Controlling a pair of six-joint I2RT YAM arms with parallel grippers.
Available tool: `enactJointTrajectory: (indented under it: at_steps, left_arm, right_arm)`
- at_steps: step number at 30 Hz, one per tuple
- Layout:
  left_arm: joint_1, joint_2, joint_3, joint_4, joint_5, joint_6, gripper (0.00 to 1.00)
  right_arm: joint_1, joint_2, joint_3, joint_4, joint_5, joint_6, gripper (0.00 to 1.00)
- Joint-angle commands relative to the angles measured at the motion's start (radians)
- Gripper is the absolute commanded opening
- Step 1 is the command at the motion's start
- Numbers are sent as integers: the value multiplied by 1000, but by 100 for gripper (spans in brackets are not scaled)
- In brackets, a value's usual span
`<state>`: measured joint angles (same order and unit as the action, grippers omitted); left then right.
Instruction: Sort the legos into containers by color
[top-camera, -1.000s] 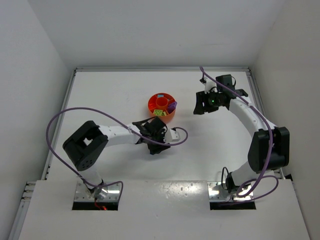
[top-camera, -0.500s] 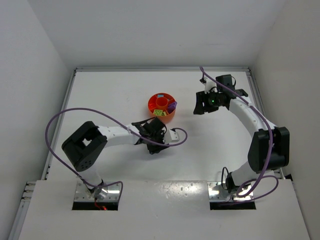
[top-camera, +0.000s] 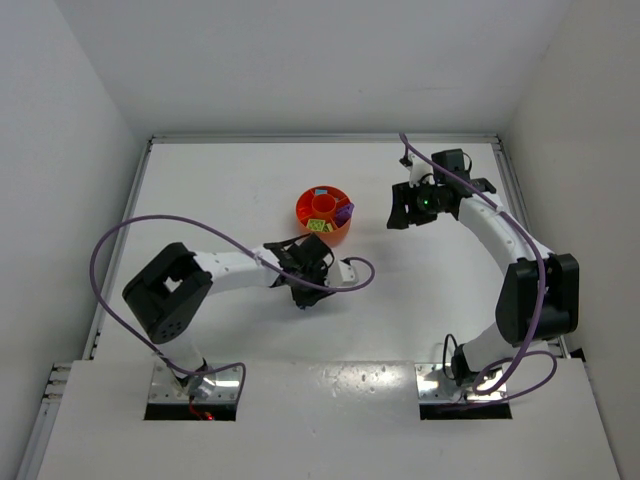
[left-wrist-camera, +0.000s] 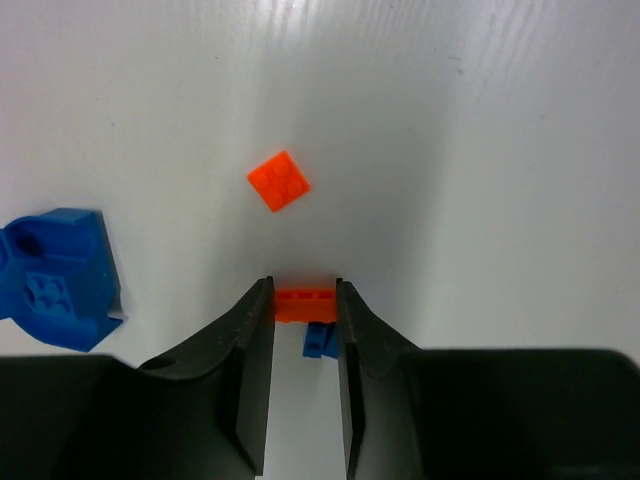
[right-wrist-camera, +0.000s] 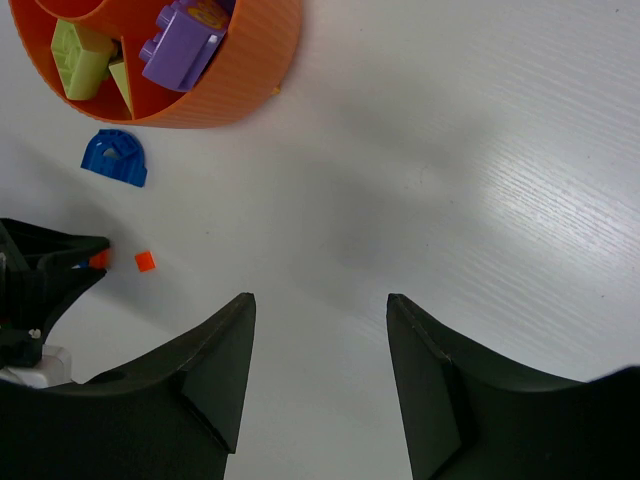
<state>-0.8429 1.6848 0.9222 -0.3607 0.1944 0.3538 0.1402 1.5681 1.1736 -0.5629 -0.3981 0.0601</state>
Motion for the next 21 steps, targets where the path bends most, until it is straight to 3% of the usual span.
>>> enactJointTrajectory:
  at_steps: [1,14,21]
  left_arm:
    - [16,-51,84,-98,37,-3,19]
    - [139,-68,395,-195,116,-42,12]
    - [293,65,608,-195,158,-73,12]
  right_arm:
    - [6,-14,15,6,-19,-8,56]
    - [6,-5,24,6,-19,-8,56]
    - [6,-5,34,6,-19,-8,56]
